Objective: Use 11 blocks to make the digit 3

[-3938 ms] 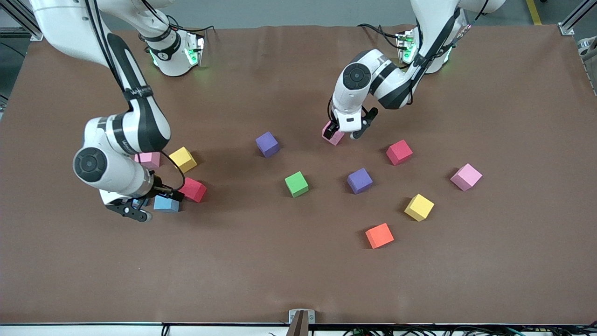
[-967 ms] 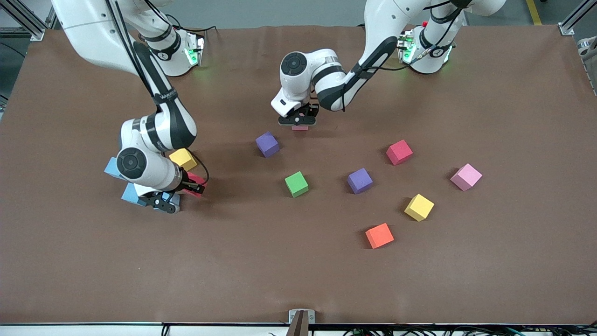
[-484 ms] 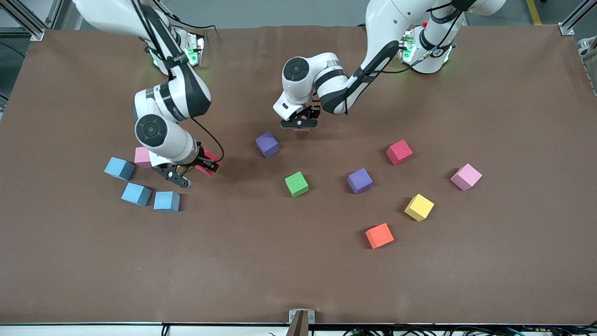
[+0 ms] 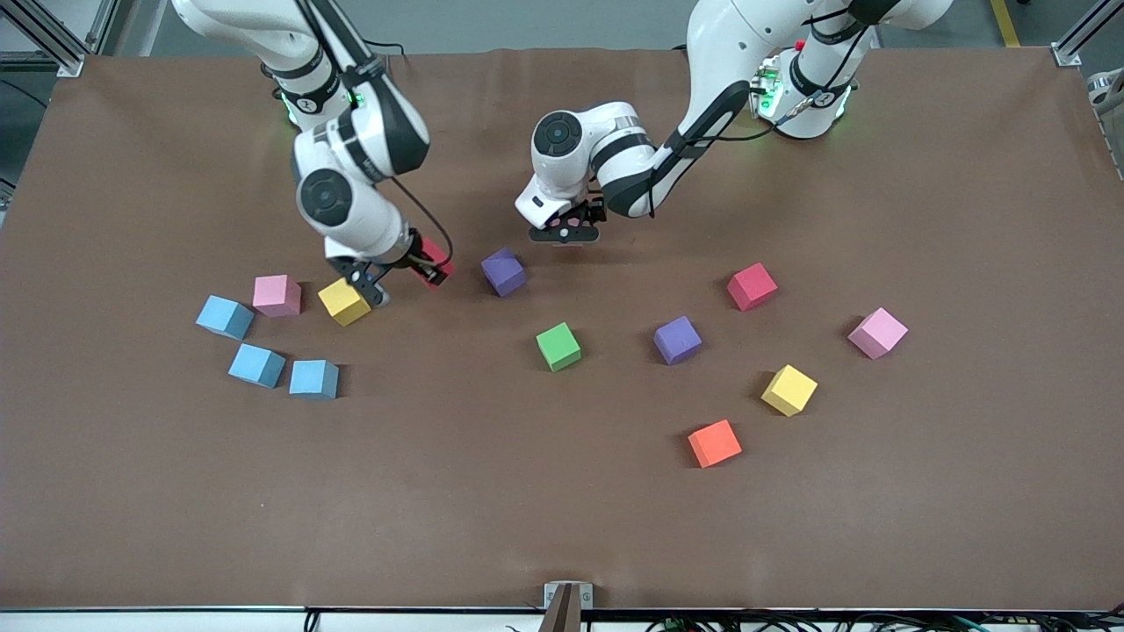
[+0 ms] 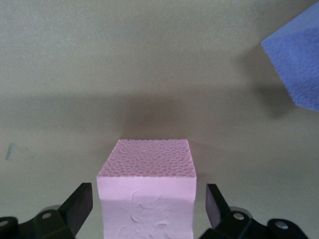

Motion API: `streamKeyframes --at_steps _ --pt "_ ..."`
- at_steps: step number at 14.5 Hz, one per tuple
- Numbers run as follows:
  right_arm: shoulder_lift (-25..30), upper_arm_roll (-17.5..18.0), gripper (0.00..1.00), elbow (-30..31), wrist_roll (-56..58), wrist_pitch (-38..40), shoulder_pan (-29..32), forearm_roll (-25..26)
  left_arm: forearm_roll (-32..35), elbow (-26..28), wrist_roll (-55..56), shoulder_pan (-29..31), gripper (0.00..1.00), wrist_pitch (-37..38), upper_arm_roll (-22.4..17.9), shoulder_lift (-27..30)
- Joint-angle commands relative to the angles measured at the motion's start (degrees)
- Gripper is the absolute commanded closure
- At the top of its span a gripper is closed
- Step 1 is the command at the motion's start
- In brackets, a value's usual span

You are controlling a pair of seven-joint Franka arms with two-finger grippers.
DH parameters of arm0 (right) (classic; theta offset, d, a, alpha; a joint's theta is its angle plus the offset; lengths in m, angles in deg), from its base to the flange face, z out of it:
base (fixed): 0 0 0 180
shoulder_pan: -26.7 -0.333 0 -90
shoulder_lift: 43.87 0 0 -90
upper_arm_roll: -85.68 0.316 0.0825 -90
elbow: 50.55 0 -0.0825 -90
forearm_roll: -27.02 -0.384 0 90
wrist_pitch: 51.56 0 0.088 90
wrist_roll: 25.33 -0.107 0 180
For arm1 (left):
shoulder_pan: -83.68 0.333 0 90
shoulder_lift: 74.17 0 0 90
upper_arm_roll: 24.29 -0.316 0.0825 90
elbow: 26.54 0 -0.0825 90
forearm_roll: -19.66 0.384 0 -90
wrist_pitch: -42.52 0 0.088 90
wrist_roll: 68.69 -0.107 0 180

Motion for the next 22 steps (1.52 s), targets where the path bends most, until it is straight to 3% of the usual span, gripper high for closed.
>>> streamKeyframes --at_steps 1,6,10,16,22 --pt "4.0 -0.5 0.69 6.2 -10.4 -2.5 -3.7 -1.3 -0.1 0.1 -0.3 0.7 0.00 2.8 0.6 3.4" --pt "4.8 -0.5 0.67 11.3 -25.8 -9.4 -9.5 -1.2 -1.0 0.0 -0.4 2.8 0.00 7.5 1.2 8.3" --pt "4.5 -0.4 0.67 12.1 -37.5 -13.1 -13.6 -1.3 -2.4 -0.7 -0.2 11.0 0.00 9.4 6.2 10.5" --pt "-2.6 -0.3 0.67 11.7 -51.3 -25.2 -19.0 -1.6 -1.9 -4.5 -0.5 19.2 0.00 9.8 6.1 10.2" --pt "-8.8 -0.1 0.65 5.1 -63.0 -25.6 -20.4 -1.7 -1.2 -6.1 -2.1 27.1 0.00 9.8 5.9 9.8"
